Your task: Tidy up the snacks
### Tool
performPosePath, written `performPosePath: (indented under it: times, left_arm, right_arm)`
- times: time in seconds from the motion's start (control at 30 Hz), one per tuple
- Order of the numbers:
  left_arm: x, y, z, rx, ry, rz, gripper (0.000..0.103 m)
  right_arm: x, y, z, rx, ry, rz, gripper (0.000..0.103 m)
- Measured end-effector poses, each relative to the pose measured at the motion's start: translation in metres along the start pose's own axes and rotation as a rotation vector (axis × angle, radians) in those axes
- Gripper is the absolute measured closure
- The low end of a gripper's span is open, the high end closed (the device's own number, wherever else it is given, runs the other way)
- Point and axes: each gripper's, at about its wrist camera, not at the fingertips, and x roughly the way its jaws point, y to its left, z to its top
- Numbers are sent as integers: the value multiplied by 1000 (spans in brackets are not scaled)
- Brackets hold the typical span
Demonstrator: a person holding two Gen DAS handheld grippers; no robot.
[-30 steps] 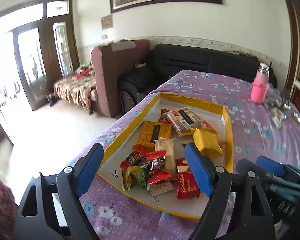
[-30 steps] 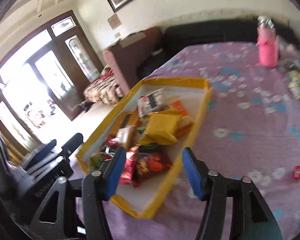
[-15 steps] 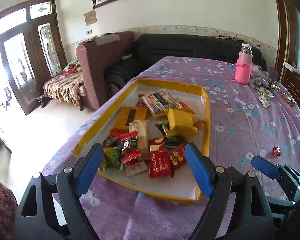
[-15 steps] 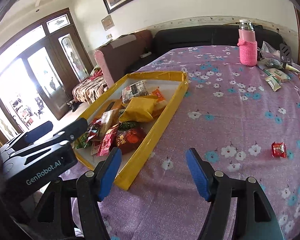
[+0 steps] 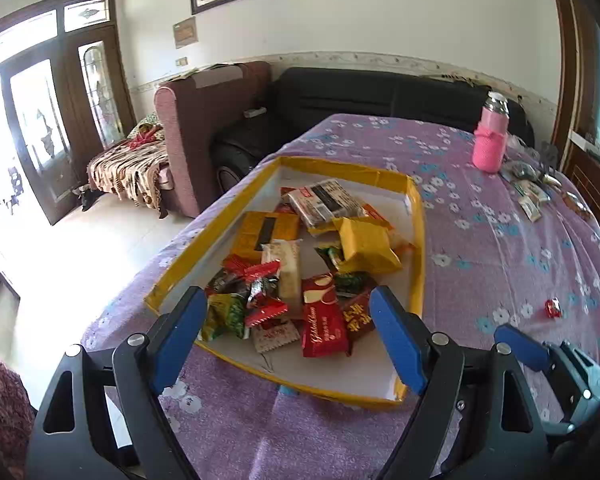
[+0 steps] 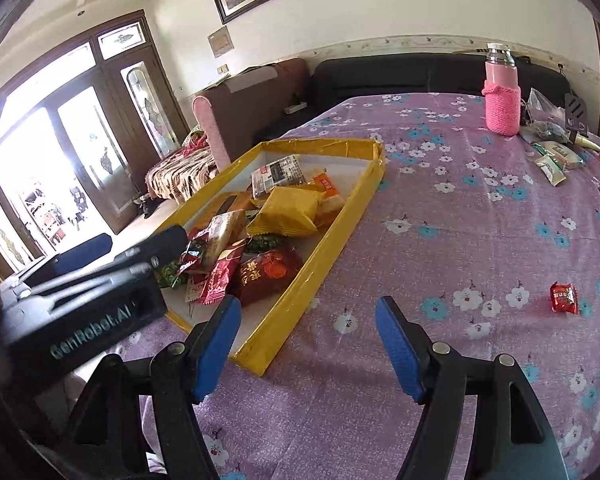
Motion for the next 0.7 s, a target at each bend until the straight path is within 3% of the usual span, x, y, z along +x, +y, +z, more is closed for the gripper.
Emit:
performPosePath:
  times: [0.47, 0.7]
  left_arm:
    - [-16, 20, 0, -104, -123, 50, 19]
    - [-12, 16, 0, -91, -116, 68, 17]
  right_arm:
    - [-3, 12, -6, -58, -50, -36, 29]
    - [-1, 16, -9, -81, -44, -46, 29]
